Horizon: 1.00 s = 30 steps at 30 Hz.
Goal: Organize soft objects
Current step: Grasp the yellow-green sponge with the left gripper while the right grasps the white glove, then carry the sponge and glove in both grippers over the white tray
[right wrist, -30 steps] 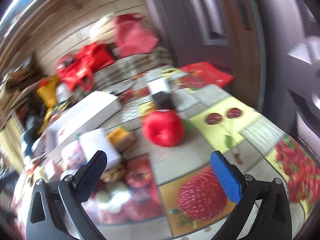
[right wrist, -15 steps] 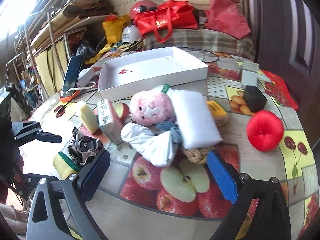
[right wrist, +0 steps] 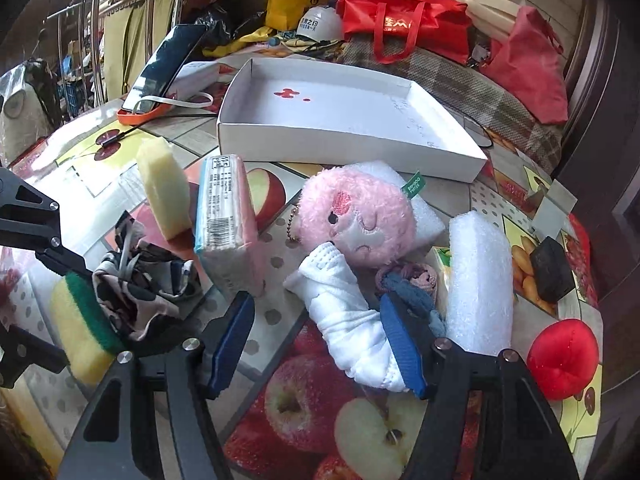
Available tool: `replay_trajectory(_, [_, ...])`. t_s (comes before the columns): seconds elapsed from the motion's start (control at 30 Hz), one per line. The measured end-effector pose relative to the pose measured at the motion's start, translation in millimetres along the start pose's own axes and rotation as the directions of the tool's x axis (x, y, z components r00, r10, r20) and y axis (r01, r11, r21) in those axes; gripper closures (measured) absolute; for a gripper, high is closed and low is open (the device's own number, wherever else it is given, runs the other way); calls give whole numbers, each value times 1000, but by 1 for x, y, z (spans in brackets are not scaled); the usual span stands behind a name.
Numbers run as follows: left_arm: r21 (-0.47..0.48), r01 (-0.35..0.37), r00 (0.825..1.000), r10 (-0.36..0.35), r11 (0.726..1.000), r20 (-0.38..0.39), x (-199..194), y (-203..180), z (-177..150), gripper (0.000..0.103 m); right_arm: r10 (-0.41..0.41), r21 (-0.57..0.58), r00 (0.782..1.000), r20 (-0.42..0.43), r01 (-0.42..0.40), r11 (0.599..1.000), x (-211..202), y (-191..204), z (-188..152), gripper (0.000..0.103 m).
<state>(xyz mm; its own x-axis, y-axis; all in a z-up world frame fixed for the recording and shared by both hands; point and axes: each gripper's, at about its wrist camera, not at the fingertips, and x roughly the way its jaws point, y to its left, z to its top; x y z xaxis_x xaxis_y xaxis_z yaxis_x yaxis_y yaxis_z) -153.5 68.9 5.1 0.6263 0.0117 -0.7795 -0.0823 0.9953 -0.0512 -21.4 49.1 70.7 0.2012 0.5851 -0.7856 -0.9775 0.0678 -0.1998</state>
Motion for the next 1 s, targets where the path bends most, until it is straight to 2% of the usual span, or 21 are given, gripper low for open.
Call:
replay_trajectory(0.1, [9,8,1000,-8,1000,1,0,-3,2,57,-12,3,1000,-5,12,1000,4,-3,0,39])
replay_trajectory(0.2, [10,6,1000,-6,1000,3,0,-4,1,65,26,42,999,20,-27,999,0,-12,3,47])
replay_trajectory(0.3, [-3,13,1000,-13,1000,-2,0,0,2,68,33,50,999,7,-34,998,3,-17,6,47])
replay_trajectory(0.4, [-3,20,1000,-20,1000,2,1,0,2,68,63,-1,997,-43,-63,998,12,-8,2,47])
replay_trajectory(0.47, [-1,22,1000,-22,1000,0,2,-1,4,68,52,-33,998,-36,-53,998,12,-2,0,48])
replay_trajectory(0.5, [1,23,1000,-23,1000,0,4,-3,5,68,70,-25,997,-42,-72,997,11,-2,1,55])
replay_trajectory(0.53, [5,27,1000,-27,1000,0,5,-4,6,69,88,-13,995,-45,-88,996,11,-3,1,76])
replay_trajectory(0.6, [17,26,1000,-26,1000,2,7,-6,10,69,91,-5,995,-46,-91,996,9,-3,0,77])
replay_trajectory(0.63, [24,25,1000,-25,999,7,6,-8,11,75,89,-3,995,-39,-89,996,7,-2,-2,77])
replay_trajectory(0.7, [27,33,998,-35,999,47,-1,-11,12,76,95,19,995,-18,-95,995,0,-3,-5,78])
replay_trajectory(0.8, [20,39,992,-41,999,122,-18,-12,10,76,112,86,991,79,-119,989,-23,-11,-8,78])
replay_trajectory(0.87, [9,8,984,-10,1000,178,-29,-12,8,76,106,136,982,156,-127,983,-42,-19,-10,78])
replay_trajectory(0.93, [-36,-53,966,60,998,252,-42,-8,5,76,62,196,970,235,-110,974,-58,-28,-12,77])
replay_trajectory(0.97, [-85,-98,942,120,992,315,-51,-1,3,76,19,235,962,271,-85,968,-65,-34,-14,77])
replay_trajectory(1.0, [-146,-158,906,202,977,371,-60,7,1,76,-35,280,951,307,-55,958,-71,-39,-17,77])
